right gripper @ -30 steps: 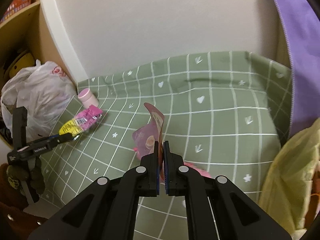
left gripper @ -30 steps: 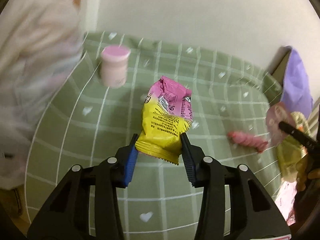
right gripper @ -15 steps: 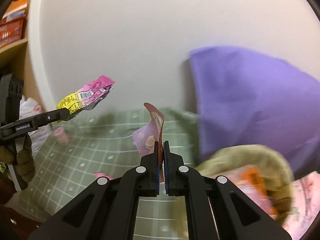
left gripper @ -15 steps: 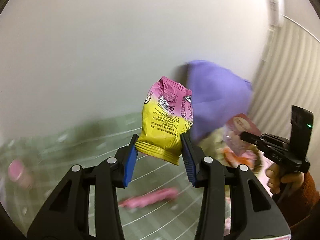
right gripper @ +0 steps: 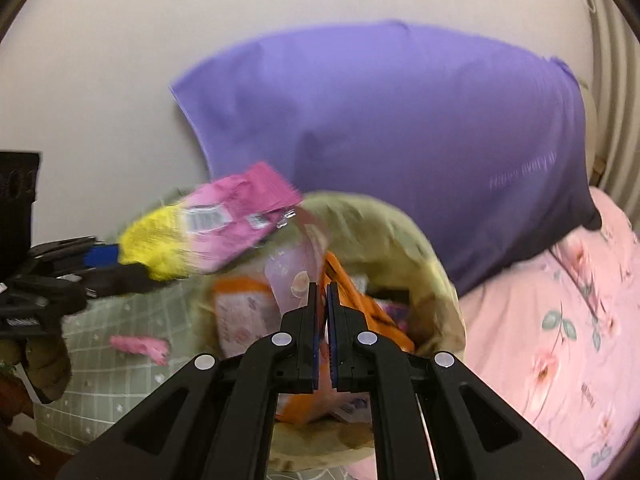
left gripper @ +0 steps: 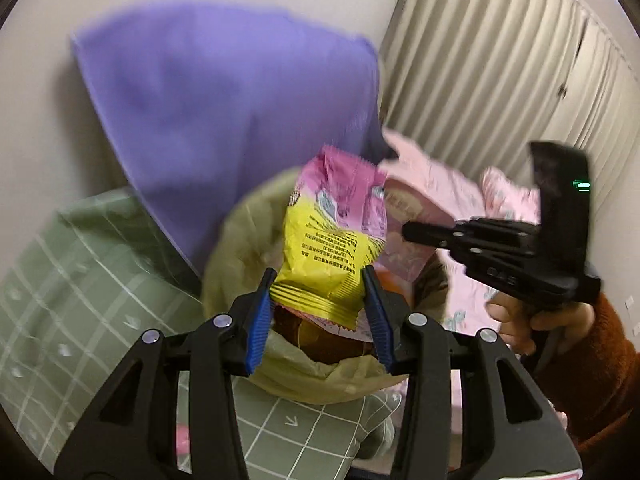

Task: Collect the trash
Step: 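Lift the snack bag and purple wrapper and carry both over the yellow-green bag, then open the left tool over the bag while the right tool releases the wrapper in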

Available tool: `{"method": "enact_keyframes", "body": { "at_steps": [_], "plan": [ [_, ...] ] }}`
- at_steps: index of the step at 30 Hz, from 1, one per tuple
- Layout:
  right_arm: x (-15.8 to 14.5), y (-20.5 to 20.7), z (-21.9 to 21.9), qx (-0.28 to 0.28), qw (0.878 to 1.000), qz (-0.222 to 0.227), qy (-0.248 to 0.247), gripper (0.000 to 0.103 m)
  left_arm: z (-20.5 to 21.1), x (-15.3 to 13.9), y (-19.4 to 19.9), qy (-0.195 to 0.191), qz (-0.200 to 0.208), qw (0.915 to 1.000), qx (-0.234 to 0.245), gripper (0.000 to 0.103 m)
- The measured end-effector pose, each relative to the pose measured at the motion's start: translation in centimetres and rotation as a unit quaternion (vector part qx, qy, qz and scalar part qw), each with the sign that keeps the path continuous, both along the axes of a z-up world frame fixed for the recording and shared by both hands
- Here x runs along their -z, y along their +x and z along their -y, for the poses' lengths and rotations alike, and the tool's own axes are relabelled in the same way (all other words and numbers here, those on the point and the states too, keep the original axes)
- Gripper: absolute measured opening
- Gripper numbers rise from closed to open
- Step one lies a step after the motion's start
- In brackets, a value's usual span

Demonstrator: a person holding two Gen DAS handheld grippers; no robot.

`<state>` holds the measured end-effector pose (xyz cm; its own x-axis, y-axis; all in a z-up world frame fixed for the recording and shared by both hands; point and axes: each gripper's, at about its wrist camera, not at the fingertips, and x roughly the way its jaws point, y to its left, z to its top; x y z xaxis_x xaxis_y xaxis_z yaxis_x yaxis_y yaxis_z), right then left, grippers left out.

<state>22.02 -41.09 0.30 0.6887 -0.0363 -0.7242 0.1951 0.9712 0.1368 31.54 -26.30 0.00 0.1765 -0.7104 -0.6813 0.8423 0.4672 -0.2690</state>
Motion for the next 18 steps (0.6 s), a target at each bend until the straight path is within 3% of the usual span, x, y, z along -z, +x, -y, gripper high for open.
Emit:
{"method": "enact_keyframes", "body": {
  "at_steps": [2, 7, 12, 18],
  "plan": [
    [1.4, 0.1, 0.3, 0.004, 1.000, -0.016, -0.002, 0.006, 2.2, 2.1, 0.9, 0.041, -0.006, 0.9991, -0.008, 0.040],
    [3.0, 0.4, 0.4, -0.004, 1.000, -0.026, -0.009, 0.006, 4.3, 3.9, 1.9, 0.076, -0.006, 0.9970, -0.011, 0.040],
    [3.8, 1.3, 0.5, -0.014, 0.999, -0.031, -0.011, 0.006, 5.5, 4.1, 1.3, 0.080, -0.010, 0.9967, -0.013, 0.040],
    [4.5, 2.5, 0.7, -0.025, 0.999, -0.038, -0.022, 0.006, 4.6, 4.0, 2.0, 0.051, -0.023, 0.9982, -0.020, 0.041]
  ]
}}
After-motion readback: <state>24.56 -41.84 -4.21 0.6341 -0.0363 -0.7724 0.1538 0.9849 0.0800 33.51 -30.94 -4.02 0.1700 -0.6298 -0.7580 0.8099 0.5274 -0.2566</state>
